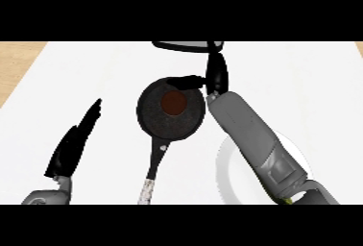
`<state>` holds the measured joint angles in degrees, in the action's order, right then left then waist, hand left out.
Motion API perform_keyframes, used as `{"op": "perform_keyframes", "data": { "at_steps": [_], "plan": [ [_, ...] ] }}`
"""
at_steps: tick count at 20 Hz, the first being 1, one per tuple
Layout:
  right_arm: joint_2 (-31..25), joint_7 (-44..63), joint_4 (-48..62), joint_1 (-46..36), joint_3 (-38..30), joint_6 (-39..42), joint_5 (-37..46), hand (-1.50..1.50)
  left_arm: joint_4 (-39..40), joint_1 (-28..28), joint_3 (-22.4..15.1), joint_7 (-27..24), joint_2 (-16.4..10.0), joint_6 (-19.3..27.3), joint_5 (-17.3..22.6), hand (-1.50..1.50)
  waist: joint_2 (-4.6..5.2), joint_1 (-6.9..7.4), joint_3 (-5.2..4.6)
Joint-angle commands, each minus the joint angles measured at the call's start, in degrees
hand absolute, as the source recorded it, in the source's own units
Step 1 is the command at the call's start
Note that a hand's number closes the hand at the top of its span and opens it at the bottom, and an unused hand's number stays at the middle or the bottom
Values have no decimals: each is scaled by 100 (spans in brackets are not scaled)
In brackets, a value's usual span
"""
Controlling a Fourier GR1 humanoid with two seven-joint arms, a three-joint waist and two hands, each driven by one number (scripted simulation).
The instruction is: Pick the cupcake from the plate and place it in the pan
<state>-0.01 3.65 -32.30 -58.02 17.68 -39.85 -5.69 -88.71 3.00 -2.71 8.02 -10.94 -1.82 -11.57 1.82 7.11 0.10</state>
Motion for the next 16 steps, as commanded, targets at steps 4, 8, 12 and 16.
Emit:
{"op": "perform_keyframes", "data": {
  "at_steps": [4, 8, 12, 16],
  "plan": [
    [1, -1382, 388, 347, -810, -106, -531, -150, 93, -251, 340, -145, -63, 107, 116, 0, -94, -464, -4],
    [-412, -1896, 550, 412, -1085, 478, -549, -150, -254, -520, 337, -8, -58, 54, 152, 0, -140, -568, -5],
    [-1018, -2483, 633, 746, -1310, 999, -582, -150, -628, -830, 476, 44, -278, -192, 322, 0, -149, -571, -4],
    [-1646, -2454, 383, 1170, -1405, 1680, -613, -150, -159, -452, 488, -49, -153, 20, 88, 0, -165, -680, -8]
  ]
}}
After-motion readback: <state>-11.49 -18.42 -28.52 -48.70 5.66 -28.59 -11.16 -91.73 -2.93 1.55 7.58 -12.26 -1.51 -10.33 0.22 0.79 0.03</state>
